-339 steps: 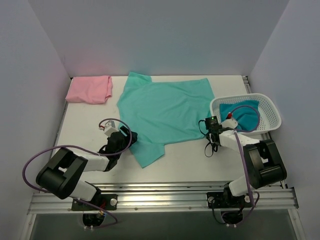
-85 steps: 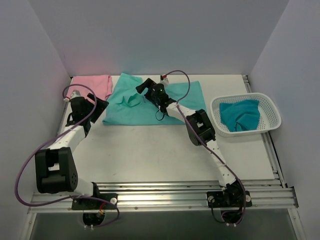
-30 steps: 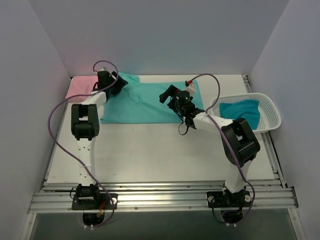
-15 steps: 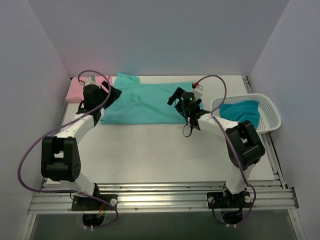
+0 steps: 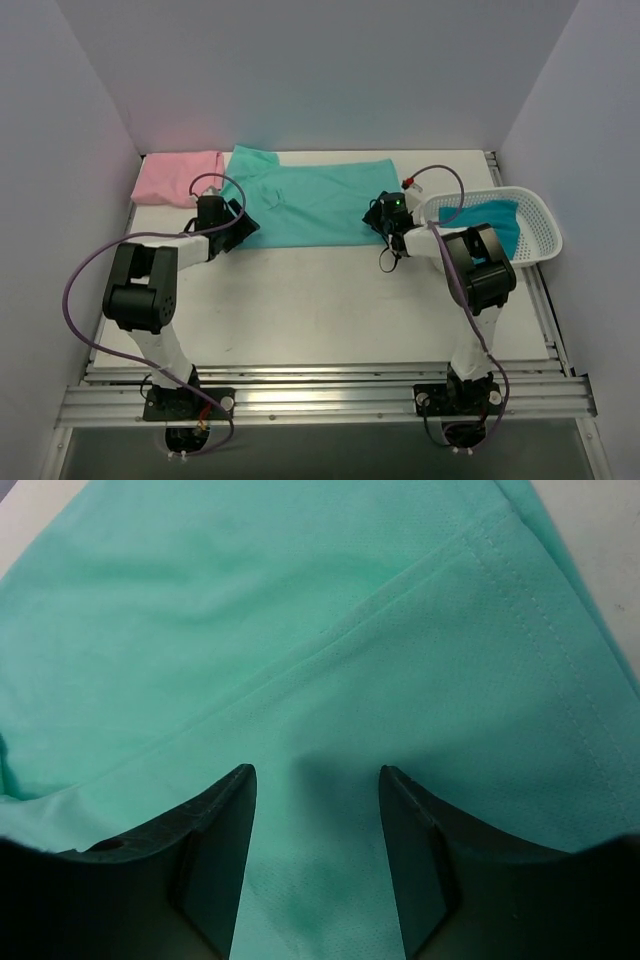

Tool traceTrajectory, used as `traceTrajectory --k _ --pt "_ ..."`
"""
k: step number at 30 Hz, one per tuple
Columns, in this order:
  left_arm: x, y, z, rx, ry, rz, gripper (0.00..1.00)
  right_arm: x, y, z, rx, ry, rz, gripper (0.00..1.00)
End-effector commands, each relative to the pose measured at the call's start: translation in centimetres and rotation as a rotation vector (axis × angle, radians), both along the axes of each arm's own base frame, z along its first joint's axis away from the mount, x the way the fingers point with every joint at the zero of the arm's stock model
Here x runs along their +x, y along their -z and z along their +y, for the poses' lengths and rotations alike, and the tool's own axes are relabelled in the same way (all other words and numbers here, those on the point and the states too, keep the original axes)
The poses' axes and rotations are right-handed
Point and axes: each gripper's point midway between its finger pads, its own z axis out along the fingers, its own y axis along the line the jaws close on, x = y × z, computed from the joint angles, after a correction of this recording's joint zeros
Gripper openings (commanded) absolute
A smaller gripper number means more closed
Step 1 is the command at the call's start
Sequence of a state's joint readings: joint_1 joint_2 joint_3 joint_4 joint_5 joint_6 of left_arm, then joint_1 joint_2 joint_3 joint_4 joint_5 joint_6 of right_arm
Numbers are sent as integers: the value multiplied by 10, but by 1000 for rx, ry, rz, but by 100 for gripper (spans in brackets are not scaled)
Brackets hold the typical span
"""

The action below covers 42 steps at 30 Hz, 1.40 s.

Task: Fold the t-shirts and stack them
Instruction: Fold the tshirt

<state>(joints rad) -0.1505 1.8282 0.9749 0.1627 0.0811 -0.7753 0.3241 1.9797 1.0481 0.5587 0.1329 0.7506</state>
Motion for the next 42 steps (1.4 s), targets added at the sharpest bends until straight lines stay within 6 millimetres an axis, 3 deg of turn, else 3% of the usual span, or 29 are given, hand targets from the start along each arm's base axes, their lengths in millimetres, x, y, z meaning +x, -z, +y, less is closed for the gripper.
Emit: traceTrajectory --k 1,7,11,12,13,14,15,16,17,18,19,21,22,23,24,25,26,27,29,30,31,33,34,35,36,38,39,41,42 --pt "4 -7 4 32 -16 -41 75 -17 19 -2 -9 -18 50 48" --pt "-37 11 14 73 -112 55 74 -61 44 -27 -9 95 156 33" --pt "-71 13 0 78 -126 80 74 -98 53 -40 15 158 213 29" --pt "-79 13 -3 80 -131 80 74 -102 43 -41 39 176 191 29" --pt "-84 1 -6 71 -128 47 74 -119 49 -45 32 184 215 29" --pt "-101 9 -11 84 -124 64 74 -131 50 -43 23 183 232 30" --pt "-107 6 -12 86 -122 59 74 -134 32 -45 23 201 187 31" --pt "-116 -4 -13 85 -119 43 74 -150 34 -48 15 214 198 31" --pt "-129 0 -10 99 -129 53 74 -168 35 -45 -16 200 227 31" --pt "-139 -2 -17 101 -105 48 74 -172 15 -45 -13 205 174 34" --pt "-153 -11 -17 97 -97 45 74 -186 15 -46 -12 211 177 35" --pt "-175 -15 -21 94 -75 33 74 -206 -11 -37 10 173 126 46" --pt "-183 -33 -19 78 -79 -7 74 -210 -22 -38 17 179 94 51" --pt "-187 -42 -19 69 -83 -30 75 -219 -26 -40 15 178 95 57" --pt "-187 -58 -18 58 -90 -63 75 -220 -51 -35 55 162 30 77" --pt "-189 -80 -16 31 -89 -112 75 -219 -65 -38 55 173 -7 83" --pt "-188 -96 -15 31 -81 -148 76 -220 -87 -40 59 173 -39 89" --pt "-186 -125 -15 15 -85 -198 77 -219 -100 -42 53 176 -58 90" --pt "-180 -153 -15 26 -74 -254 80 -214 -123 -48 11 189 -101 91" --pt "-175 -161 -15 36 -80 -270 81 -206 -147 -46 21 198 -144 91" --pt "-164 -186 -17 25 -89 -329 87 -202 -156 -45 10 200 -162 91" --pt "-139 -199 -24 84 -67 -397 95 -186 -177 -40 -13 205 -203 91" --pt "-127 -216 -27 96 -62 -443 95 -179 -183 -36 -13 206 -215 91" --pt "-112 -217 -21 173 -50 -462 94 -171 -178 -31 -38 201 -197 91" --pt "-90 -206 -23 217 -39 -447 94 -164 -189 -25 -33 189 -211 91" --pt "-53 -214 -10 250 4 -468 94 -154 -184 -14 -42 169 -198 91" --pt "-25 -197 -8 251 17 -455 94 -152 -184 -9 -38 148 -196 91" --pt "9 -196 11 216 35 -464 94 -146 -183 -1 -30 130 -207 91" --pt "30 -172 18 213 37 -433 95 -146 -181 0 -32 121 -205 91"
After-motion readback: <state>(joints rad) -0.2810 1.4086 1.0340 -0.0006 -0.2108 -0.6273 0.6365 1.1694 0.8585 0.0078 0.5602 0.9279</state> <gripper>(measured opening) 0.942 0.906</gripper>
